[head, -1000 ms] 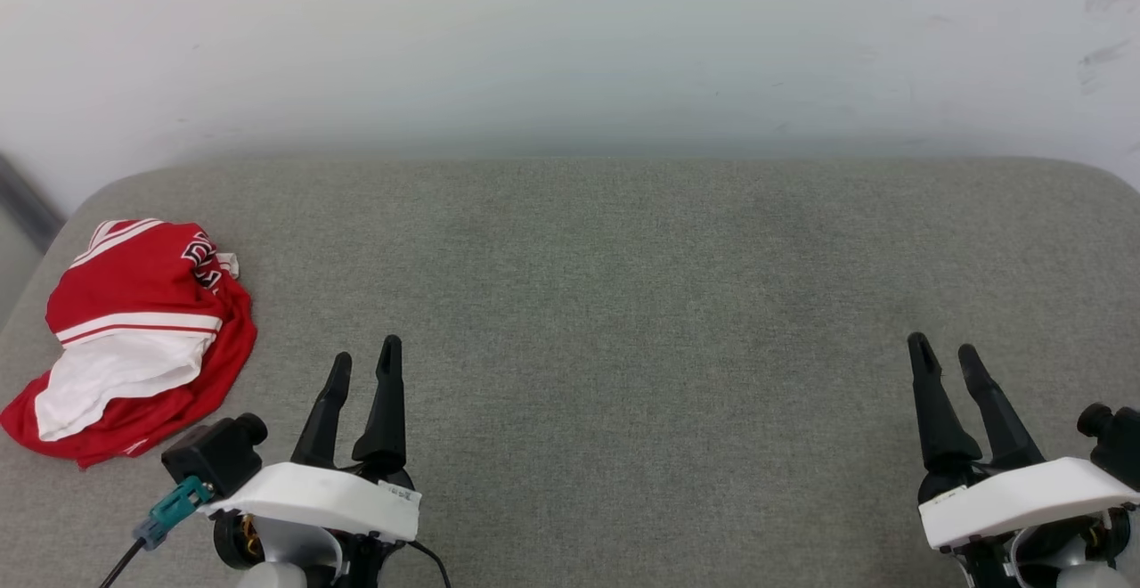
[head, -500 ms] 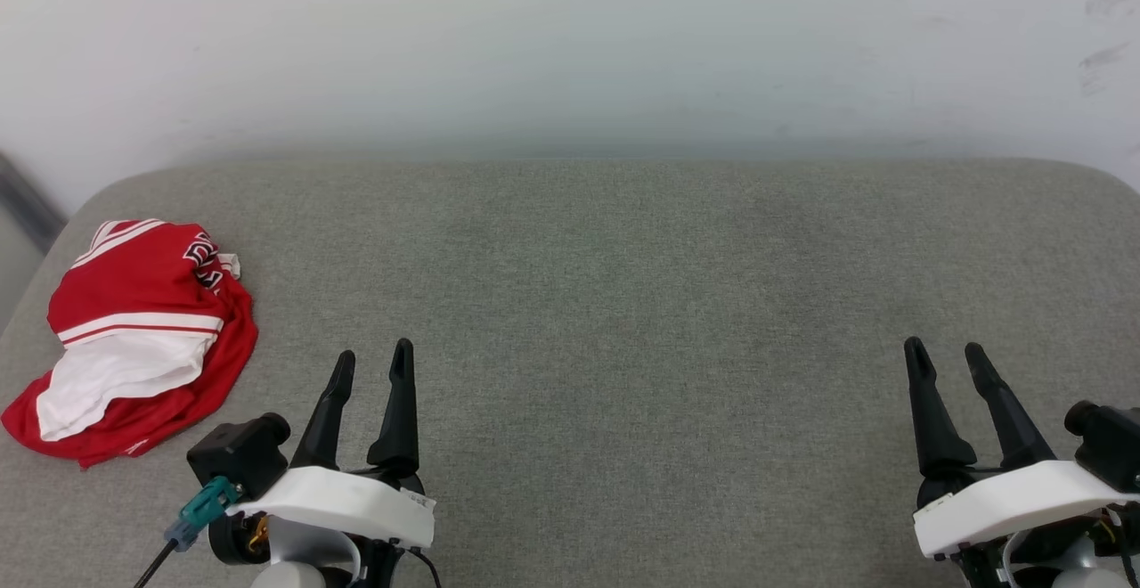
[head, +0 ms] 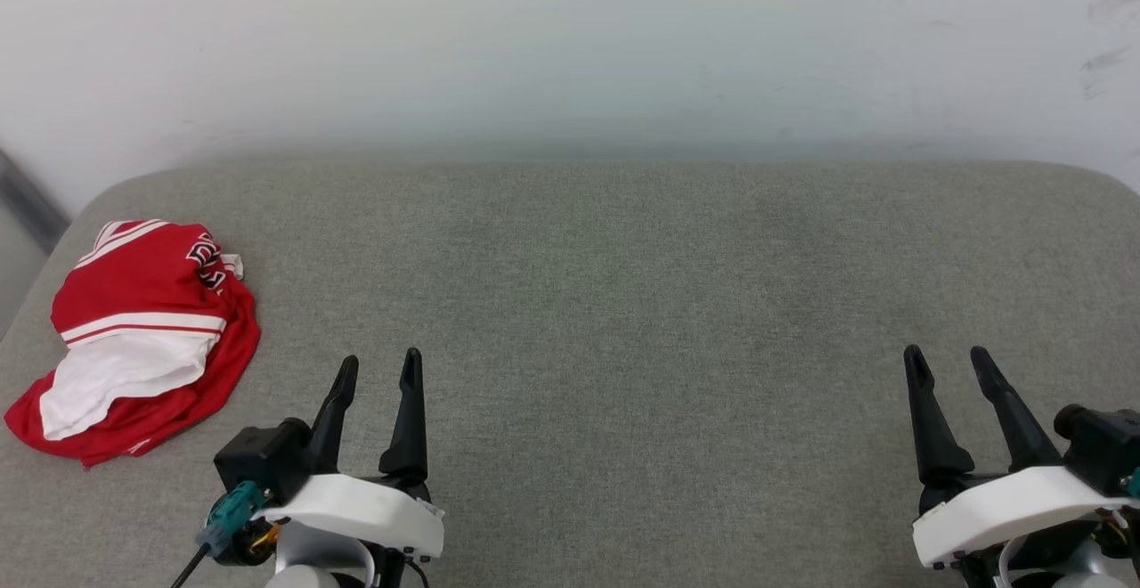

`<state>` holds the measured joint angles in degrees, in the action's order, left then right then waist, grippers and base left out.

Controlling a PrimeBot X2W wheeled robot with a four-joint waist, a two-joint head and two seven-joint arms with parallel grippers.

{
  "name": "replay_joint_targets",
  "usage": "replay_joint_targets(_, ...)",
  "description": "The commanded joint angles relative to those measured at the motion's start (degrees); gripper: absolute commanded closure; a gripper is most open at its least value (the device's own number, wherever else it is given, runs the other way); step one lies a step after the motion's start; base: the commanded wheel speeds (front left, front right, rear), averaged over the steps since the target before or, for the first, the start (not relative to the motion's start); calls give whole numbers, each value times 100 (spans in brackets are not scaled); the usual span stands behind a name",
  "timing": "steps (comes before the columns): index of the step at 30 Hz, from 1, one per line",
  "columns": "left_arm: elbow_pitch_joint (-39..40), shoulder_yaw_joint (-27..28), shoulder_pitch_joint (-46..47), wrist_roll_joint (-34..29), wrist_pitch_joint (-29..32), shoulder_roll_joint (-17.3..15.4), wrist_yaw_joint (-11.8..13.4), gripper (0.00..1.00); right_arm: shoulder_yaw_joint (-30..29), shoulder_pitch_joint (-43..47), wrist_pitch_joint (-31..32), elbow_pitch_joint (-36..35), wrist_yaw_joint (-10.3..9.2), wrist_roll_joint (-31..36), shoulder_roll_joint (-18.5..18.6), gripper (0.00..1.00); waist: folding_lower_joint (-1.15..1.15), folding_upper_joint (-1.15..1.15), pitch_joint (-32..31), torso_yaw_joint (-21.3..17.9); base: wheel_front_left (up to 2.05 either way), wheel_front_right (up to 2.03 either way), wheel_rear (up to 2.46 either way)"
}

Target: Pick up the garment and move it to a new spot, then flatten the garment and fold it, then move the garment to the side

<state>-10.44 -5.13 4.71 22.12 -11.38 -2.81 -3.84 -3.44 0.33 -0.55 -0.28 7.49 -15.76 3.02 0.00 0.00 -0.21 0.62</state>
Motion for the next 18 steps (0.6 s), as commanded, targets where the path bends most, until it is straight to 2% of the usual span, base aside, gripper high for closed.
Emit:
replay_joint_targets(1,13,-12,66,-105,-52,-10,23,0,-13,36,-12,-75,0,83,-16,0,0,0,-1,0,0,0,0)
replay_joint_targets(18,-168,-119,74,-764,-248,-10,147,0,-18,73,-93,-73,0,704,-18,0,0,0,-25,10,0,0,0)
